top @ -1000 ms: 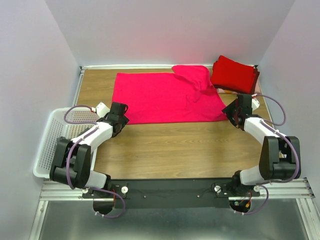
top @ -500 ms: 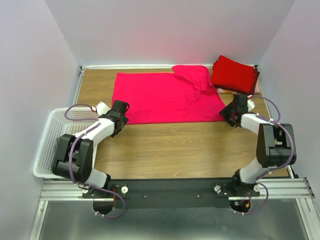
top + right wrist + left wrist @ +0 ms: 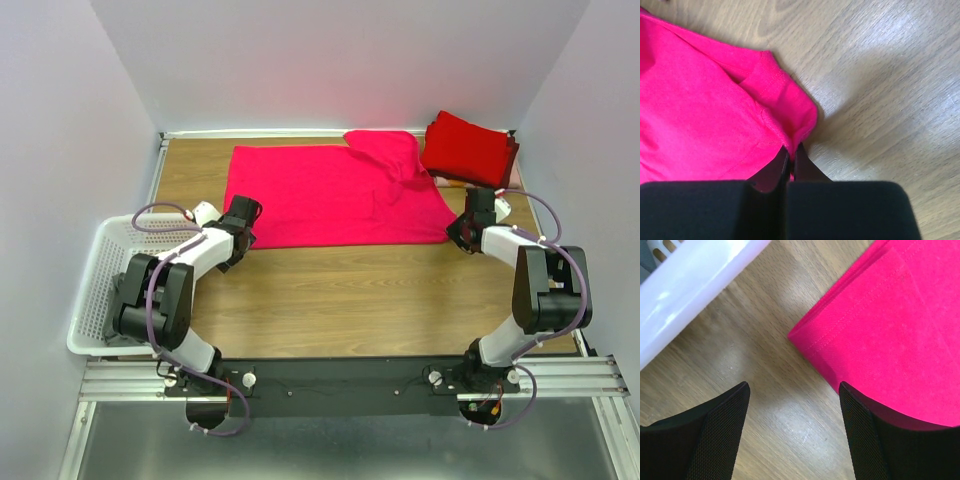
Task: Fold and stack the t-shirts
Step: Fold the tshirt
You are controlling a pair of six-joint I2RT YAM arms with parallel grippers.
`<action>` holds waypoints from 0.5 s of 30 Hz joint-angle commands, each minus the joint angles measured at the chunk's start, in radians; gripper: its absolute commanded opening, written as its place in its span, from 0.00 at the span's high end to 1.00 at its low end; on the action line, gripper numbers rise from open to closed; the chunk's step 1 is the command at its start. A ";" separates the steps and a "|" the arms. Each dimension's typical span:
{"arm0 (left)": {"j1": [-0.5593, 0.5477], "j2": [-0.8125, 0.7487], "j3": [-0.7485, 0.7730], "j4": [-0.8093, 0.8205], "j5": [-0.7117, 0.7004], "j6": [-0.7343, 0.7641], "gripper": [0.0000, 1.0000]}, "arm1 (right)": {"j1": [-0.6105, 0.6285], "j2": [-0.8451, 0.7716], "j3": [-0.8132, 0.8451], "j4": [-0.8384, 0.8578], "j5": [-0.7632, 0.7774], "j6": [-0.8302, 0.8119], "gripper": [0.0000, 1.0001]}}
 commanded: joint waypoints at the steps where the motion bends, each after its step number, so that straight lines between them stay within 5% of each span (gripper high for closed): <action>1: 0.023 0.050 0.011 -0.050 -0.051 -0.047 0.22 | -0.008 0.008 0.027 -0.027 0.038 -0.008 0.99; 15: 0.021 0.137 0.083 -0.067 -0.075 -0.082 0.33 | -0.008 -0.018 0.027 -0.030 0.021 -0.019 0.99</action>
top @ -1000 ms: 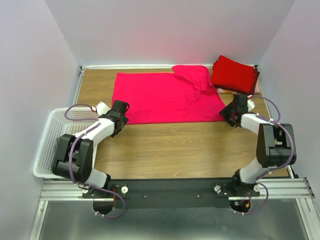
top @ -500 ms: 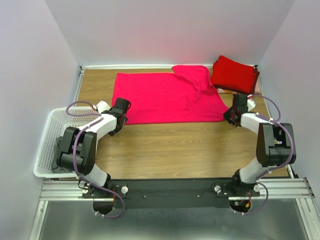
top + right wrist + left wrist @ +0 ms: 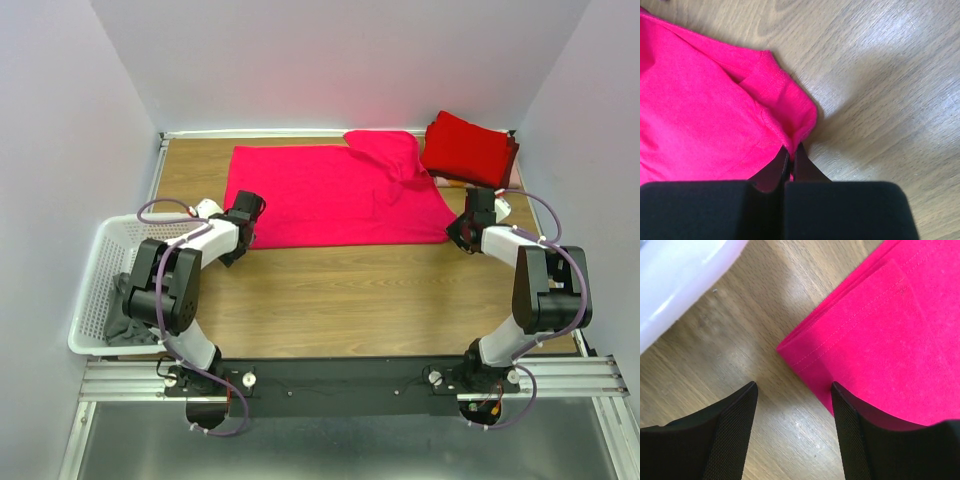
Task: Fold and stack the t-shirts
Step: Fold the tshirt
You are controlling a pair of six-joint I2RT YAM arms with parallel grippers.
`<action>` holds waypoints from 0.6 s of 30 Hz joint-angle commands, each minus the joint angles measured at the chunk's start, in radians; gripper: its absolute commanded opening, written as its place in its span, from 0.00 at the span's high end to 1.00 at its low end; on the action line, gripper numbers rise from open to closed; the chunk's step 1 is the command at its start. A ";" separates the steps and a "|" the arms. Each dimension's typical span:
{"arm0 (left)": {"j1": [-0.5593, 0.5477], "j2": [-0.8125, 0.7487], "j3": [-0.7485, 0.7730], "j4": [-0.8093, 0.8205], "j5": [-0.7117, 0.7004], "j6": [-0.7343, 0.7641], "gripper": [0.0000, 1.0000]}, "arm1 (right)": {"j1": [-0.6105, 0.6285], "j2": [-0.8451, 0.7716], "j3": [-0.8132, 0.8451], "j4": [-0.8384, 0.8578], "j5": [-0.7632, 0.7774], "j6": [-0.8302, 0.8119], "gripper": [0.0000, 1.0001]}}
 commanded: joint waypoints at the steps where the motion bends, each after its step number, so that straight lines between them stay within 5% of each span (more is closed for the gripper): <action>1: 0.021 0.042 0.012 -0.042 -0.053 -0.048 0.33 | -0.008 -0.021 0.026 -0.027 0.021 -0.018 0.99; 11: 0.017 0.093 0.063 -0.063 -0.079 -0.059 0.44 | -0.008 -0.050 0.021 -0.032 0.009 -0.026 1.00; 16: 0.014 0.120 0.072 -0.063 -0.094 -0.057 0.58 | -0.008 -0.059 0.021 -0.035 0.000 -0.026 0.99; 18: 0.012 0.126 0.075 -0.065 -0.097 -0.057 0.73 | -0.008 -0.062 0.021 -0.035 0.001 -0.027 0.99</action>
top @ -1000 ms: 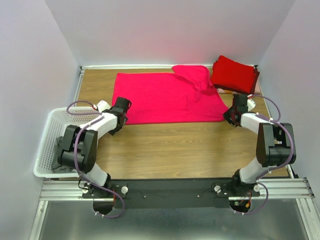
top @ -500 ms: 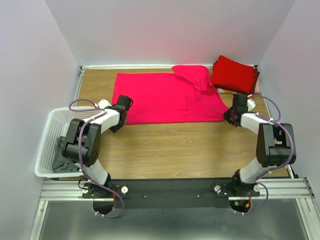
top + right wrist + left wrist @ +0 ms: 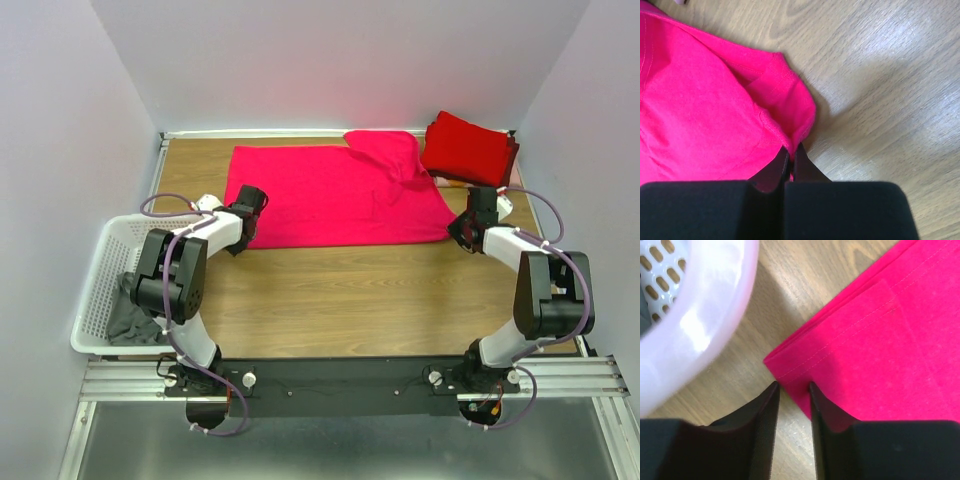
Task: Fold and stack the t-shirts
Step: Fold the tshirt
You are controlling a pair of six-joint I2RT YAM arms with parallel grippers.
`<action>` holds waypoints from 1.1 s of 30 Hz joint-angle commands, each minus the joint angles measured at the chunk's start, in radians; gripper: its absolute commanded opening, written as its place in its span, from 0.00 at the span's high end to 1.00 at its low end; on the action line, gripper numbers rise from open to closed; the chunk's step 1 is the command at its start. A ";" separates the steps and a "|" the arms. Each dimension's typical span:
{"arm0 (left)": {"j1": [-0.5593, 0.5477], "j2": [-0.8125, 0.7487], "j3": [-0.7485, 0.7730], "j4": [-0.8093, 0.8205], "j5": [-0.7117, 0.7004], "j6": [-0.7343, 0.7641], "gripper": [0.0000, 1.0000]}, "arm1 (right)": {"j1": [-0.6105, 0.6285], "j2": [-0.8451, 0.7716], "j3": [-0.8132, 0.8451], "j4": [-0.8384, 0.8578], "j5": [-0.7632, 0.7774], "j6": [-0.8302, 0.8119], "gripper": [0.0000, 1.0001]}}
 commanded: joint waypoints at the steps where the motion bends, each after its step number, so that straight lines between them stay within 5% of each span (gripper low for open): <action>1: 0.010 0.050 0.000 -0.033 -0.055 -0.024 0.78 | -0.008 -0.025 0.021 -0.025 0.003 -0.016 0.99; 5: 0.007 0.050 0.014 -0.033 -0.061 -0.009 1.00 | -0.008 -0.027 0.026 -0.028 0.000 -0.021 0.99; 24: -0.085 -0.143 -0.058 -0.025 -0.020 0.080 1.00 | -0.136 -0.198 0.006 -0.240 -0.070 -0.054 0.99; 33: -0.114 -0.436 -0.247 -0.059 0.088 0.071 1.00 | -0.189 -0.439 -0.068 -0.413 -0.110 -0.056 0.99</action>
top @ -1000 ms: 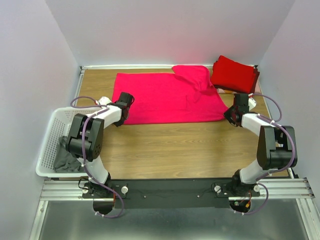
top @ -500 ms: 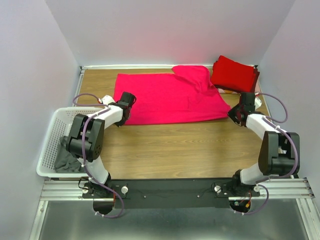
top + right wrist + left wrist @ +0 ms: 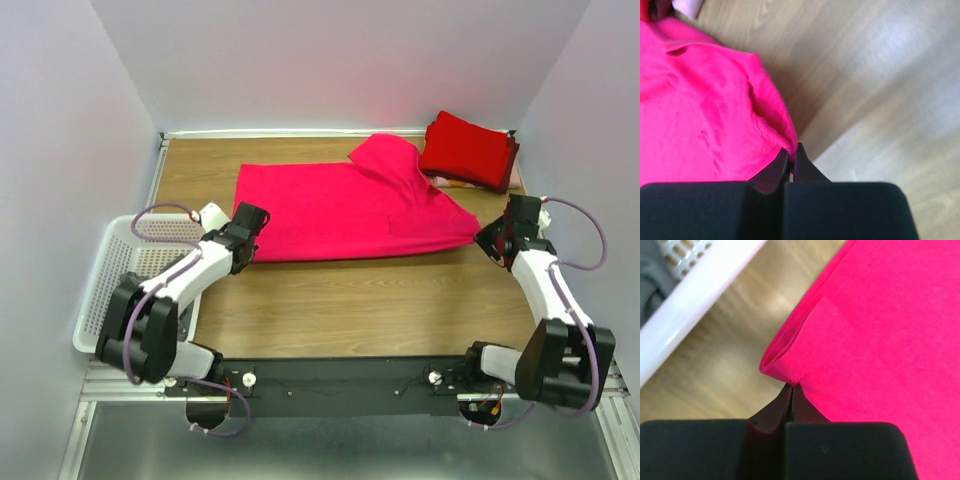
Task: Fold and stack the t-shirts
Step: Fold the tshirt
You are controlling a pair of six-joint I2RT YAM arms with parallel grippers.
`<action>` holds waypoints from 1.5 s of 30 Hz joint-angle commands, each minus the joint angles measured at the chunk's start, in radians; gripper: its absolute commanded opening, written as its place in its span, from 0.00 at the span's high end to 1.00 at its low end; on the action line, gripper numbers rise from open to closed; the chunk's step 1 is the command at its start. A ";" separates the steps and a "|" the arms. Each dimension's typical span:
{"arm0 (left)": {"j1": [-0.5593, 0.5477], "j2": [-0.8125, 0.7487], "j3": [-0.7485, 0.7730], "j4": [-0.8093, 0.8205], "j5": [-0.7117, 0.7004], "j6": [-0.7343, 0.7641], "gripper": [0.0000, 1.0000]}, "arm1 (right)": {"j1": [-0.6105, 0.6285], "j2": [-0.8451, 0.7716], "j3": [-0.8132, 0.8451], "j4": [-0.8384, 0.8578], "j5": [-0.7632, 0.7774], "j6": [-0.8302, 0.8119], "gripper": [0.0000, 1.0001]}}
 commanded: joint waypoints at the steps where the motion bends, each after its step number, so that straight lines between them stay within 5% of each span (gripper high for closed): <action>1: -0.004 -0.166 -0.077 -0.050 0.043 -0.008 1.00 | -0.020 -0.112 -0.039 -0.152 -0.008 -0.004 0.99; 10: -0.013 -0.533 -0.136 -0.181 0.120 -0.031 1.00 | -0.025 -0.383 -0.038 -0.400 -0.048 0.056 0.99; 16: -0.021 -0.641 -0.151 -0.215 0.186 -0.037 1.00 | -0.025 -0.534 0.000 -0.545 -0.046 0.071 0.95; 19: -0.026 -0.658 -0.162 -0.215 0.212 -0.031 1.00 | -0.025 -0.563 0.010 -0.568 -0.057 0.068 0.87; 22: -0.026 -0.662 -0.173 -0.219 0.257 -0.021 1.00 | -0.025 -0.546 0.005 -0.582 -0.059 0.045 0.63; 23: -0.026 -0.668 -0.177 -0.227 0.266 -0.021 0.97 | -0.025 -0.543 0.007 -0.582 -0.059 0.039 0.56; 24: -0.026 -0.673 -0.180 -0.235 0.271 -0.026 0.84 | -0.025 -0.540 0.016 -0.582 -0.059 0.034 0.49; 25: -0.026 -0.684 -0.182 -0.245 0.269 -0.031 0.59 | -0.025 -0.535 0.028 -0.582 -0.059 0.028 0.41; 26: -0.026 -0.693 -0.180 -0.254 0.269 -0.032 0.44 | -0.026 -0.532 0.040 -0.582 -0.055 0.018 0.24; 27: -0.026 -0.699 -0.176 -0.265 0.274 -0.034 0.31 | -0.026 -0.531 0.055 -0.583 -0.046 0.011 0.18; 30: -0.026 -0.716 -0.104 -0.282 0.236 -0.021 0.20 | -0.025 -0.499 0.129 -0.550 -0.058 -0.039 0.12; 37: -0.024 -0.479 0.103 -0.091 0.091 0.097 0.14 | -0.011 -0.148 0.215 -0.147 -0.370 -0.096 0.12; 45: 0.042 0.156 0.456 0.023 0.021 0.216 0.24 | 0.190 0.446 0.640 -0.089 -0.069 -0.255 0.29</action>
